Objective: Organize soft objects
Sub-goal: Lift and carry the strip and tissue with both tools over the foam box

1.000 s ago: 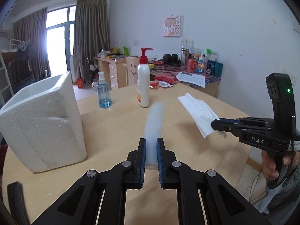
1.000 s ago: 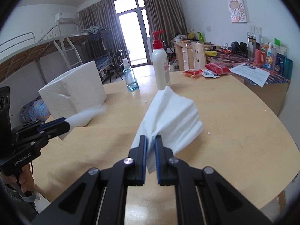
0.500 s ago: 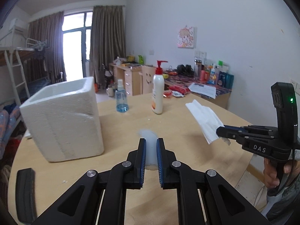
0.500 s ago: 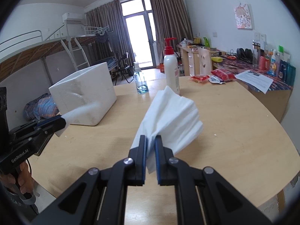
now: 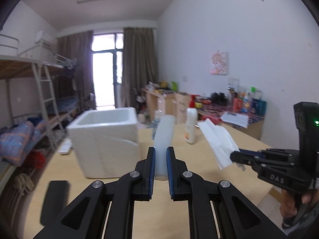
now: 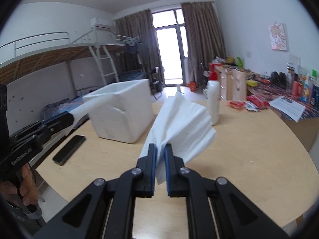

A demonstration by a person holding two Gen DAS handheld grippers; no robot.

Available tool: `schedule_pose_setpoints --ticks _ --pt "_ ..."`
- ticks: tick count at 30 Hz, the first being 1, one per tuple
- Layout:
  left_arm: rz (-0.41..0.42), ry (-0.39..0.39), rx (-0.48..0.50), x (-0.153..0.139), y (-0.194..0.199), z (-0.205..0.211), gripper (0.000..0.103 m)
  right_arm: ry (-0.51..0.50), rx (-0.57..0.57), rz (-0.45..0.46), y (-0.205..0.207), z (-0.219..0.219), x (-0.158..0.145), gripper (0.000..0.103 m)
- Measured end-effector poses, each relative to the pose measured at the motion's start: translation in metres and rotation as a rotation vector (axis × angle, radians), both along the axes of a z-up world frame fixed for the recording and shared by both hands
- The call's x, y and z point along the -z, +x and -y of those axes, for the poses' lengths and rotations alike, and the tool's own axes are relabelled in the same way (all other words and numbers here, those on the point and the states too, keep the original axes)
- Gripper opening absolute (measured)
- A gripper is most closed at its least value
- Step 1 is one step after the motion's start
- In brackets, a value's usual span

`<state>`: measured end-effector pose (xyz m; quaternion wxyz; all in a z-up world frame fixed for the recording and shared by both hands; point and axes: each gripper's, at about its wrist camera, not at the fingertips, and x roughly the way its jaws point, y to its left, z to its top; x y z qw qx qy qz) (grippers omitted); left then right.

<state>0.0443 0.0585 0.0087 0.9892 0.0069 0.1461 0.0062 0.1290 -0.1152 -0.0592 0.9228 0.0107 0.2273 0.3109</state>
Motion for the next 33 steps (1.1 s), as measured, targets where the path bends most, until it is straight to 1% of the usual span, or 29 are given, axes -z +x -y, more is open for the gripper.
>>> schedule_pose_setpoints --ticks 5,8,11,15,23,33 --pt "0.031 0.013 -0.055 -0.003 -0.021 -0.007 0.012 0.014 -0.069 0.027 -0.015 -0.017 -0.004 0.011" --pt "0.038 0.002 -0.065 -0.004 -0.03 -0.013 0.012 0.021 -0.097 0.039 -0.02 -0.025 -0.007 0.011" --pt "0.04 0.004 -0.095 -0.002 -0.039 -0.019 0.012 0.026 -0.126 0.056 -0.028 -0.034 -0.009 0.011" --pt "0.042 -0.022 -0.113 -0.003 -0.048 -0.03 0.012 0.025 -0.164 0.071 -0.038 -0.049 -0.012 0.011" --pt "0.055 -0.031 -0.138 -0.005 -0.055 -0.039 0.012 0.015 -0.201 0.085 -0.045 -0.064 -0.014 0.011" --pt "0.058 -0.059 -0.168 -0.003 -0.049 -0.049 0.012 0.007 -0.217 0.086 -0.038 -0.073 -0.014 0.011"
